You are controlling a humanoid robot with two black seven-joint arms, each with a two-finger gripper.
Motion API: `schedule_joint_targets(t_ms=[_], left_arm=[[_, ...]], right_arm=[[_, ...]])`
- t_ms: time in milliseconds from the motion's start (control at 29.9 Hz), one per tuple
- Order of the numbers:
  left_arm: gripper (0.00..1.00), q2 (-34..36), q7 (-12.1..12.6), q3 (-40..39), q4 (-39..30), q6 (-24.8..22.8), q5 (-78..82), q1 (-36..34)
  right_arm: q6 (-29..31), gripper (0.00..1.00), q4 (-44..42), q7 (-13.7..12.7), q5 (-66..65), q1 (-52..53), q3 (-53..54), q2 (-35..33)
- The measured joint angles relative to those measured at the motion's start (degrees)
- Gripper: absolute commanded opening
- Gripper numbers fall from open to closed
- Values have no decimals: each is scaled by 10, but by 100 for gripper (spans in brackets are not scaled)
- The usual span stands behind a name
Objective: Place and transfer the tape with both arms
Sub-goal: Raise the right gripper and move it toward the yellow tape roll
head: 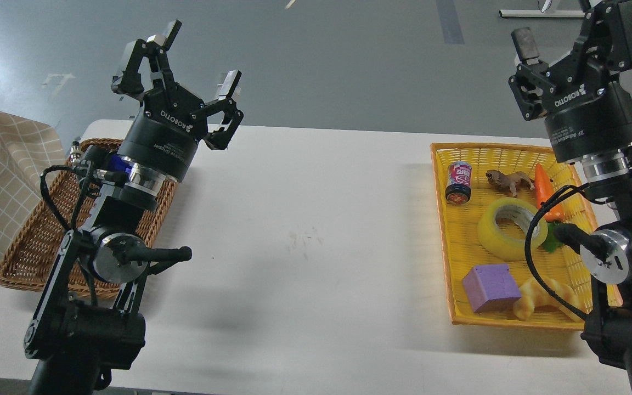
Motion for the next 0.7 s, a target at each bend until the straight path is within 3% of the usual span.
schedule_joint_targets(t_ms=[201,401,568,702], left_arm=[[98,0,1,-5,0,1,1,-2],[98,0,1,-4,0,-3,1,-2],[98,0,0,-3,-5,-17,1,-4],[98,0,1,-2,-6,-19,1,-5]], right_arm=[[31,100,1,5,5,9,76,-8],[173,100,-5,5,41,10,118,-23],[193,100,-9,0,53,6,125,-28],[194,100,-5,-10,55,-3,127,-86]])
